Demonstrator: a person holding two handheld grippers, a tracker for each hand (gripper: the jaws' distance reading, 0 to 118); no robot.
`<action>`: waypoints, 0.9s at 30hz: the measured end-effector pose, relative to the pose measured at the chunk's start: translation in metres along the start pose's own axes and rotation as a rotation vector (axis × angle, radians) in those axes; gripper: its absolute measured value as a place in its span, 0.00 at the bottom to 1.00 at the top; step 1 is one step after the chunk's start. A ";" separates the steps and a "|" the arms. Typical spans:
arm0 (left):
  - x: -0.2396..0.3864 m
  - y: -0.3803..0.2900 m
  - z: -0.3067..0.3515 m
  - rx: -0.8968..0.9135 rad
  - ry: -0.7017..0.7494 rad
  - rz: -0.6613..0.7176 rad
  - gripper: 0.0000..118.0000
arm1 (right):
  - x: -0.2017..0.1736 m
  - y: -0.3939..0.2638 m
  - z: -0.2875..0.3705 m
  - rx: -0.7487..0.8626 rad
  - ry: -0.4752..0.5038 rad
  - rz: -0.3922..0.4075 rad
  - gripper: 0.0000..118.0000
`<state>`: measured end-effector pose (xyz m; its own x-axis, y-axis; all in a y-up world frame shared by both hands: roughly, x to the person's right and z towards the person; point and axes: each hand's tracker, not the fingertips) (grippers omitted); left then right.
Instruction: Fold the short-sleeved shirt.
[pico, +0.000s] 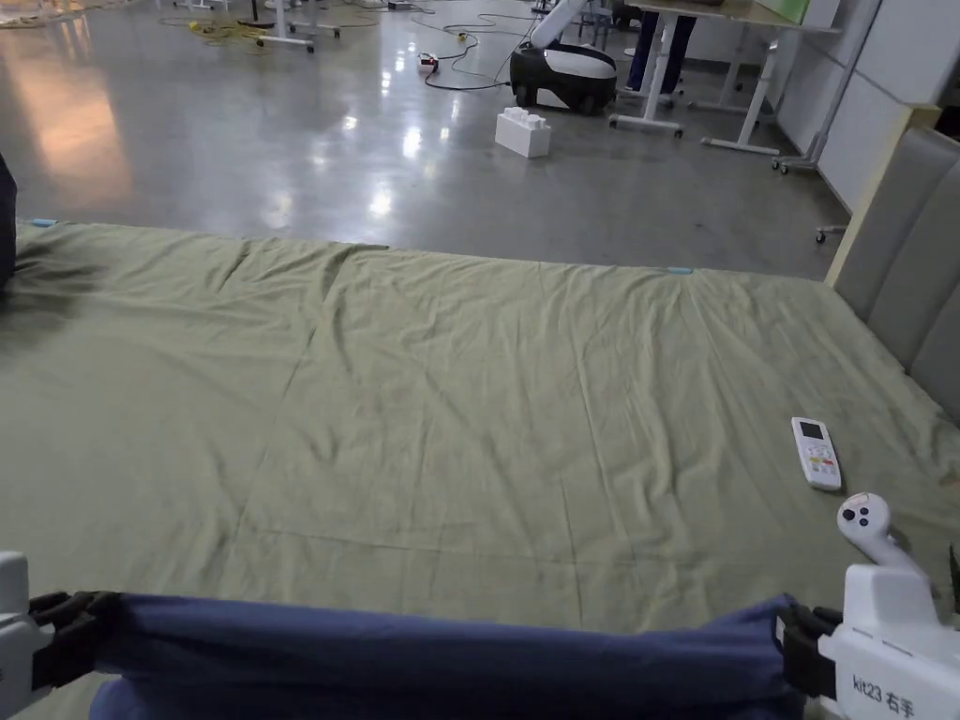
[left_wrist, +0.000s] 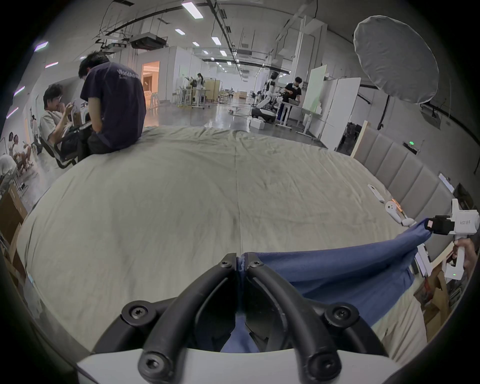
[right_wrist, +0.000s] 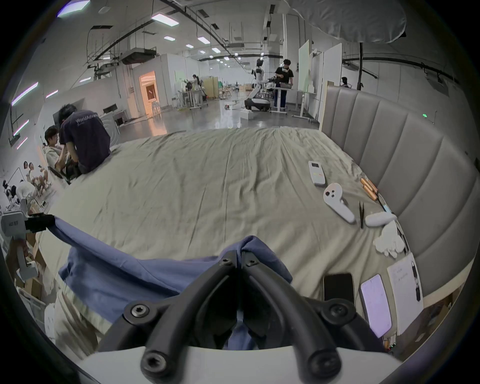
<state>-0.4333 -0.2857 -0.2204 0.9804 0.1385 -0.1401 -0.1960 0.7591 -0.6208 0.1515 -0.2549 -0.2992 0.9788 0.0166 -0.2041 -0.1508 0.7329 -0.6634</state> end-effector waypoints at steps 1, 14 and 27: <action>-0.001 -0.007 0.003 -0.020 0.005 -0.004 0.04 | -0.002 -0.009 0.003 -0.026 -0.004 0.008 0.02; -0.006 -0.096 -0.012 -0.327 0.033 -0.046 0.04 | -0.004 -0.106 -0.032 -0.319 -0.054 0.073 0.02; -0.008 -0.091 -0.019 -0.300 0.078 -0.061 0.31 | -0.020 -0.091 -0.028 -0.326 -0.175 0.152 0.55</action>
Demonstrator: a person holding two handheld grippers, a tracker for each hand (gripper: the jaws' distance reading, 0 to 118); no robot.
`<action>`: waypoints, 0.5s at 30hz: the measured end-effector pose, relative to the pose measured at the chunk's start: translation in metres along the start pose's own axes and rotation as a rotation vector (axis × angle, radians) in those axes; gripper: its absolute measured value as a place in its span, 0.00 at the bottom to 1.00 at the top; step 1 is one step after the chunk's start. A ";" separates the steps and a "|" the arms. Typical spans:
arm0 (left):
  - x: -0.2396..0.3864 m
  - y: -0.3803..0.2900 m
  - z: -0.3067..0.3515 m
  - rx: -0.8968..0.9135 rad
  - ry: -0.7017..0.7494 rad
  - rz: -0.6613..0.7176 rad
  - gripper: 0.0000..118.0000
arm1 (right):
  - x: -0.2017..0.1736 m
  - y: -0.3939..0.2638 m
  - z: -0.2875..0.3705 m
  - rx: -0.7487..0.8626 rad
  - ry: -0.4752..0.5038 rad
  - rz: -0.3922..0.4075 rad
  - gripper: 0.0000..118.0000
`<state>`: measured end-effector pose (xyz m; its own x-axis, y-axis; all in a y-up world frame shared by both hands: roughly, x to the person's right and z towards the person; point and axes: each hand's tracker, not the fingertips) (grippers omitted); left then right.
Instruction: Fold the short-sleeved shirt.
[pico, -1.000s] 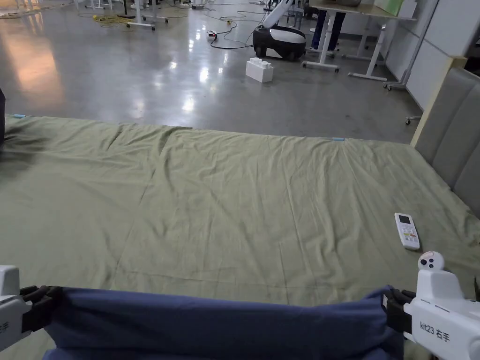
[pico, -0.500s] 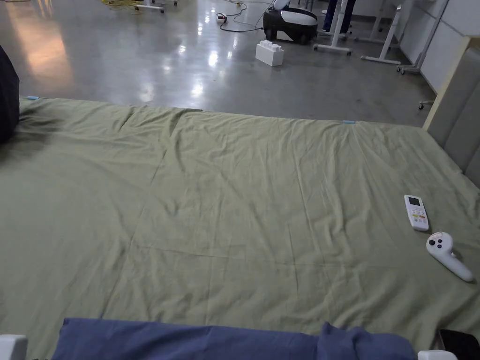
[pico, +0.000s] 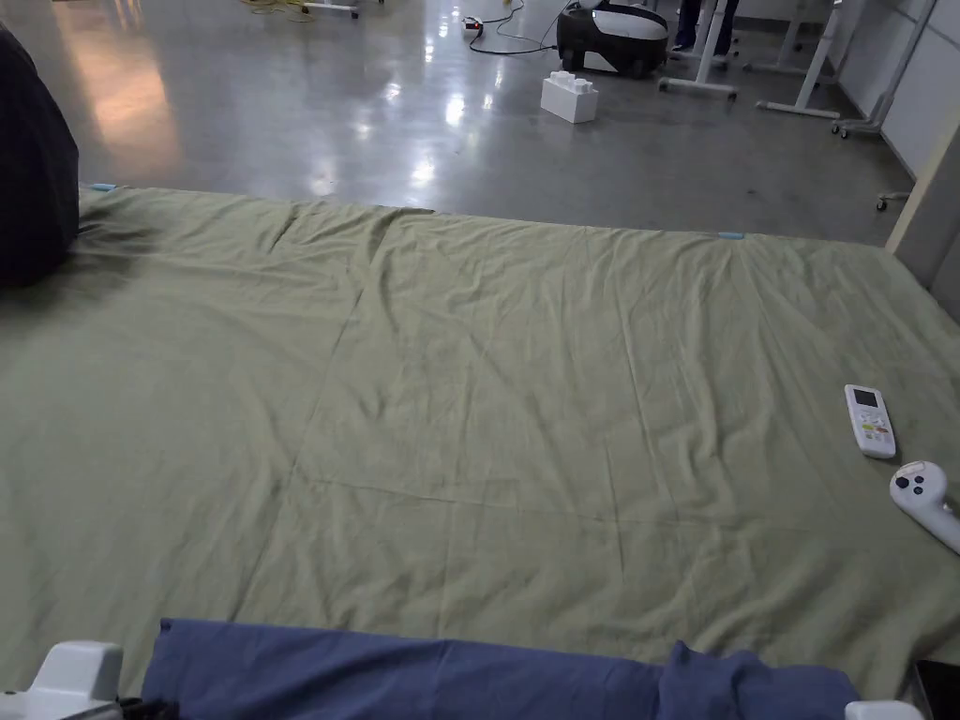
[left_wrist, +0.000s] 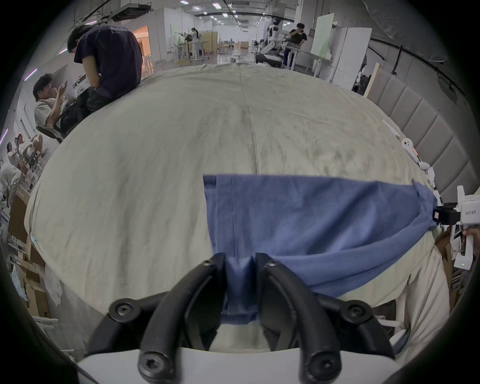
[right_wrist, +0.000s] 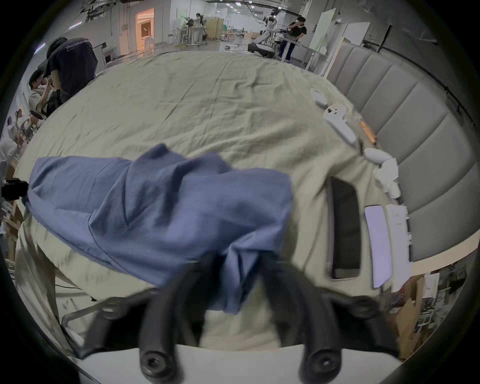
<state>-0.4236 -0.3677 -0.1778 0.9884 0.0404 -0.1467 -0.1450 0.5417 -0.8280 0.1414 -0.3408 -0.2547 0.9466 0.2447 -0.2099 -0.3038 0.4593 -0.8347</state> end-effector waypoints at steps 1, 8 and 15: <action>0.000 0.006 0.005 0.034 -0.002 0.004 0.39 | 0.001 0.006 0.009 0.023 -0.032 0.009 0.63; 0.028 0.060 0.041 0.307 0.003 0.004 0.49 | 0.003 0.059 0.063 0.343 -0.050 -0.087 0.69; 0.078 0.093 0.058 0.566 0.072 -0.032 0.49 | -0.034 0.089 0.078 0.709 -0.055 -0.183 0.69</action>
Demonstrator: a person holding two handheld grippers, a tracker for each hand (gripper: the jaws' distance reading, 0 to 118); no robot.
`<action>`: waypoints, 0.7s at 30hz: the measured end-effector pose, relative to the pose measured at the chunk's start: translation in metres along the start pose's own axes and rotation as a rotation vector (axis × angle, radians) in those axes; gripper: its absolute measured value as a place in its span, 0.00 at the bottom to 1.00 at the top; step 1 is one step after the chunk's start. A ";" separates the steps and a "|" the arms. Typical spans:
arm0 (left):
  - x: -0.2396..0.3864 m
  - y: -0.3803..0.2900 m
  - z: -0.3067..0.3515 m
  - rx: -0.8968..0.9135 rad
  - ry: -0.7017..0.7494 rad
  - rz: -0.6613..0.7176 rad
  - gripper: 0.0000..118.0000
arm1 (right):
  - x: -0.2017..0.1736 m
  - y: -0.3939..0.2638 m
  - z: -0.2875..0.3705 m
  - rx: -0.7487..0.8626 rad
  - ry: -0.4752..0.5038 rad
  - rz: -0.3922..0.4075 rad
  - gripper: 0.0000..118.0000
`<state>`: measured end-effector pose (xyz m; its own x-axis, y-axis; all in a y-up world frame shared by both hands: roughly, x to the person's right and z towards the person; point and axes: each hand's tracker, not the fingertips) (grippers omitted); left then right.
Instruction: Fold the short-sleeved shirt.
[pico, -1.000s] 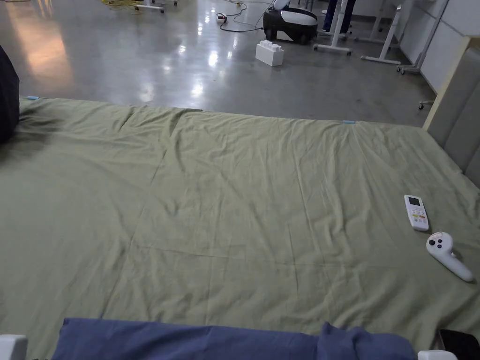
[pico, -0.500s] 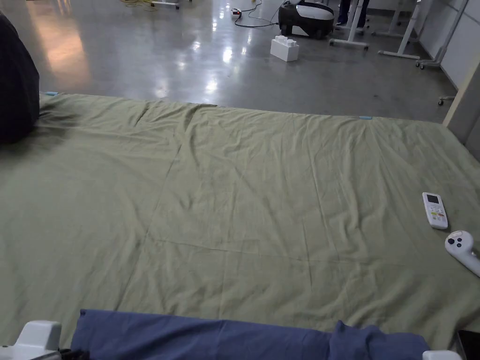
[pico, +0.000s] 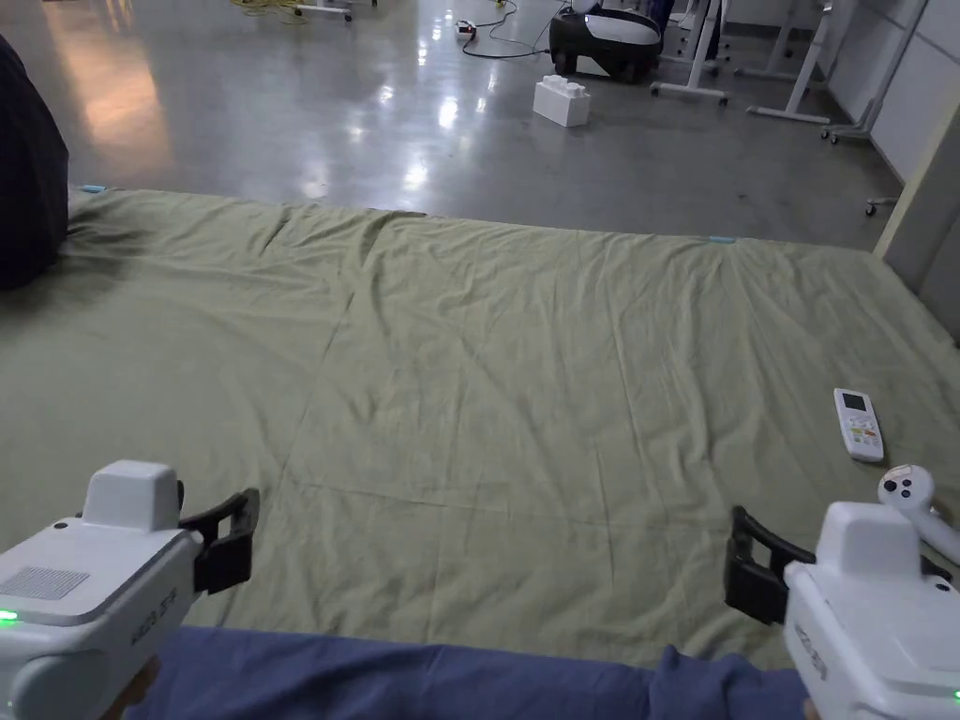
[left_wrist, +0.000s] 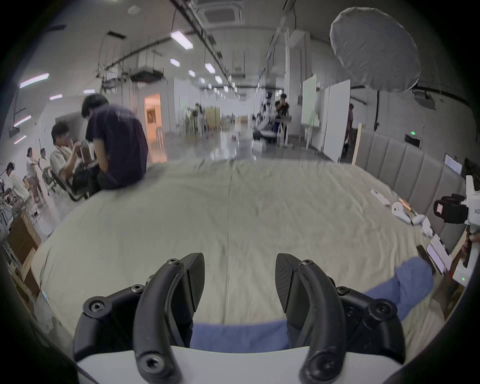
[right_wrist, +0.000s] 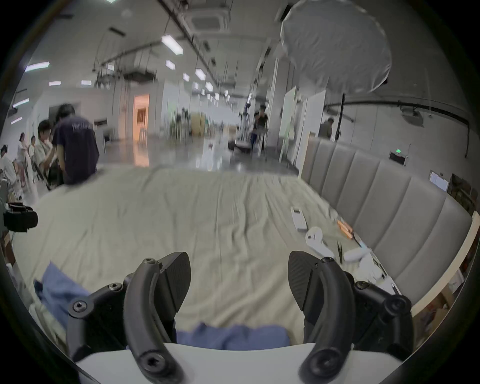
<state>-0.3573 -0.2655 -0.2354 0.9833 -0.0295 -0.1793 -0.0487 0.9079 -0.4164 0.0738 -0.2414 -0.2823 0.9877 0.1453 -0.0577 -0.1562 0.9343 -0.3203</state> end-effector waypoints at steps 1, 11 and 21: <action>0.008 0.005 0.002 0.036 0.017 -0.006 0.49 | -0.007 0.001 -0.001 0.031 -0.018 0.002 0.69; 0.045 0.016 0.014 0.216 0.054 -0.014 0.10 | -0.048 0.011 -0.002 0.225 -0.018 0.004 0.16; 0.021 0.007 0.032 0.219 0.085 0.003 0.00 | -0.058 0.009 0.007 0.295 -0.024 0.034 0.00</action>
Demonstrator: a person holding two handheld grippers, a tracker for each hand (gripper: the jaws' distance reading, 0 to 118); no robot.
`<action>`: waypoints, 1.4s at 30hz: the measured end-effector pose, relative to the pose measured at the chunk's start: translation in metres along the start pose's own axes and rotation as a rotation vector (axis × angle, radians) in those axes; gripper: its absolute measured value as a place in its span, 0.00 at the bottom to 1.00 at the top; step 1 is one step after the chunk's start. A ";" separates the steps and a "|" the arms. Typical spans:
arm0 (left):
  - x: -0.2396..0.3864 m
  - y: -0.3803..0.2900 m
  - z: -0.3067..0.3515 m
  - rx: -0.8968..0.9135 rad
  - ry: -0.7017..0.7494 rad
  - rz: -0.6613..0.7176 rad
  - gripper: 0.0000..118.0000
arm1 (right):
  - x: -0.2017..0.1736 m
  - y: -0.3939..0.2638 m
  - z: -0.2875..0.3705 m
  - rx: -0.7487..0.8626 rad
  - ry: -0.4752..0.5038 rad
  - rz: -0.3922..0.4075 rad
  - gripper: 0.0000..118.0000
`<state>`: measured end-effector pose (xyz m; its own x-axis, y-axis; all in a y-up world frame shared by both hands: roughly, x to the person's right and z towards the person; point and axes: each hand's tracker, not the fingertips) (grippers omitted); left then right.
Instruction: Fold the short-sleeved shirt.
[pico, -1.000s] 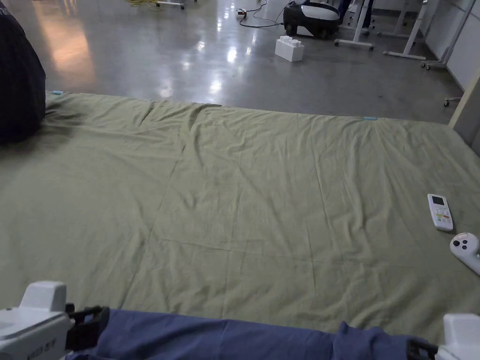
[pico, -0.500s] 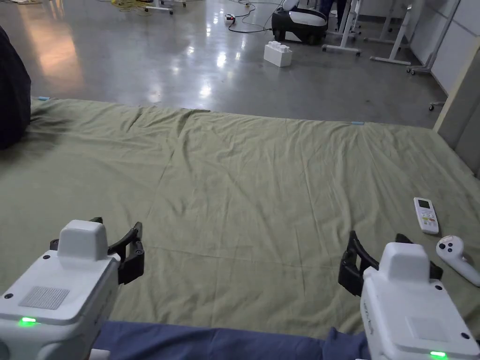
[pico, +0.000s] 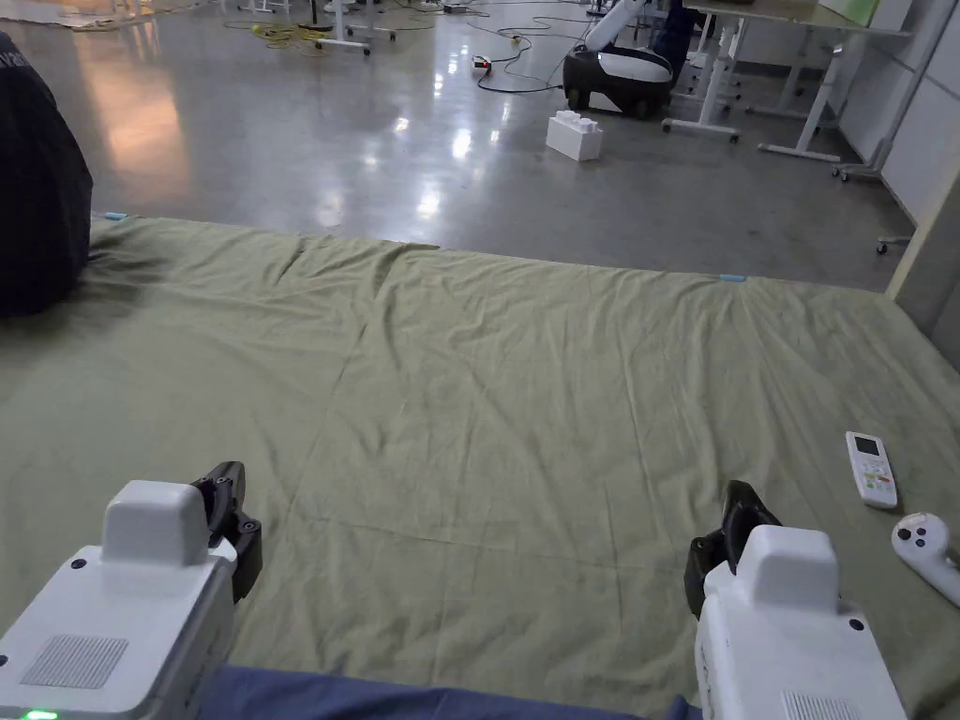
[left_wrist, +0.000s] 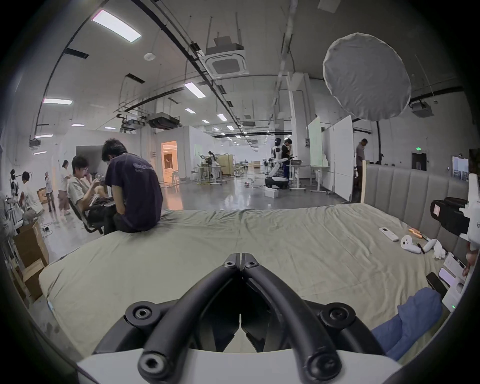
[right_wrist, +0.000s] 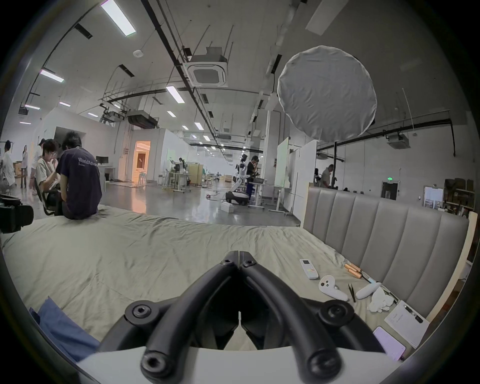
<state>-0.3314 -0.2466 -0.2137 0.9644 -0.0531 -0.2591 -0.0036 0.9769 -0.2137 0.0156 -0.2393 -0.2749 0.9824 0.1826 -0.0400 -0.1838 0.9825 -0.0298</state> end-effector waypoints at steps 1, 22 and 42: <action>-0.006 -0.001 -0.001 -0.023 -0.002 -0.007 0.00 | -0.001 0.000 0.000 -0.004 0.008 0.000 0.00; -0.185 -0.125 -0.056 -0.780 -0.414 0.534 0.37 | -0.010 -0.022 -0.010 -0.143 0.114 0.038 0.00; -0.182 -0.204 -0.096 -0.828 -0.759 0.960 0.62 | -0.025 -0.034 -0.004 -0.213 0.140 0.098 0.01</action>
<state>-0.5318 -0.4566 -0.2136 0.4089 0.9045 -0.1213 -0.6013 0.1670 -0.7814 -0.0032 -0.2775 -0.2770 0.9481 0.2550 -0.1899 -0.2952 0.9279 -0.2277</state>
